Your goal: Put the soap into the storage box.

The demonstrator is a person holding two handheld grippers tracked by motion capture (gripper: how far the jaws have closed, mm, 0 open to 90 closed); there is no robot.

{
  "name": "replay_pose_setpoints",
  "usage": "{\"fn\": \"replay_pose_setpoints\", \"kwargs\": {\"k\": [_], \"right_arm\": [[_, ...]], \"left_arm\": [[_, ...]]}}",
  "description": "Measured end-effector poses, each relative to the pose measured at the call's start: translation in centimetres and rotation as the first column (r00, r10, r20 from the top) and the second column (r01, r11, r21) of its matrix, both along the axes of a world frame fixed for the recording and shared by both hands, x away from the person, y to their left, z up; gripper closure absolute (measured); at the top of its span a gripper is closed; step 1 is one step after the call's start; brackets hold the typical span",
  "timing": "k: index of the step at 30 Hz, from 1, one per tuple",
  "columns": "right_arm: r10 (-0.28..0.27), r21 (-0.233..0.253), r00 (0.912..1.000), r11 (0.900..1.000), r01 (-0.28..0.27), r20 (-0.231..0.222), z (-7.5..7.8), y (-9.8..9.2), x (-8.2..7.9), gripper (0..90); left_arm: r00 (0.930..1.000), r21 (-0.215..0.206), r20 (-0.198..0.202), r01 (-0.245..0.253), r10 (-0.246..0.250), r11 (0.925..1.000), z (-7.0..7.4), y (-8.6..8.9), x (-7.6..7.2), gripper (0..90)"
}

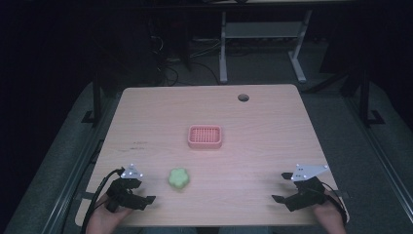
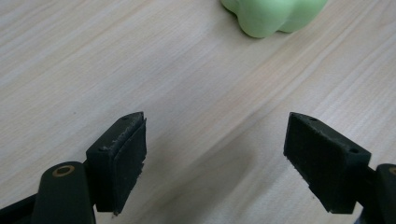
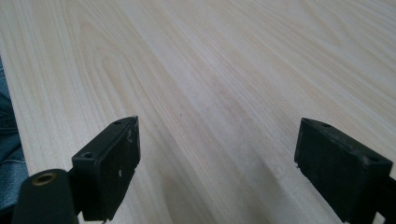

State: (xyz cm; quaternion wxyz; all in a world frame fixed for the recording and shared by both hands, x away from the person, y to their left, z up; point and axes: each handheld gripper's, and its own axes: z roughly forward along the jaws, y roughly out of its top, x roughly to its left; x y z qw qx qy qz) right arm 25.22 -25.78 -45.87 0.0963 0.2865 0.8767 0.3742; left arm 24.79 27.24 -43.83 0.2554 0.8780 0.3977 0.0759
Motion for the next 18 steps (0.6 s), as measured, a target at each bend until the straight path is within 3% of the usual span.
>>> {"fn": "replay_pose_setpoints", "kwargs": {"k": [18], "right_arm": [[0.015, -0.007, 0.9999, 1.0, -0.015, 0.008, 0.16, 0.14, -0.13, 13.8]], "left_arm": [[1.0, -0.016, 0.007, -0.002, 0.002, 0.9999, 0.24, -0.52, 0.11, 18.9]]}}
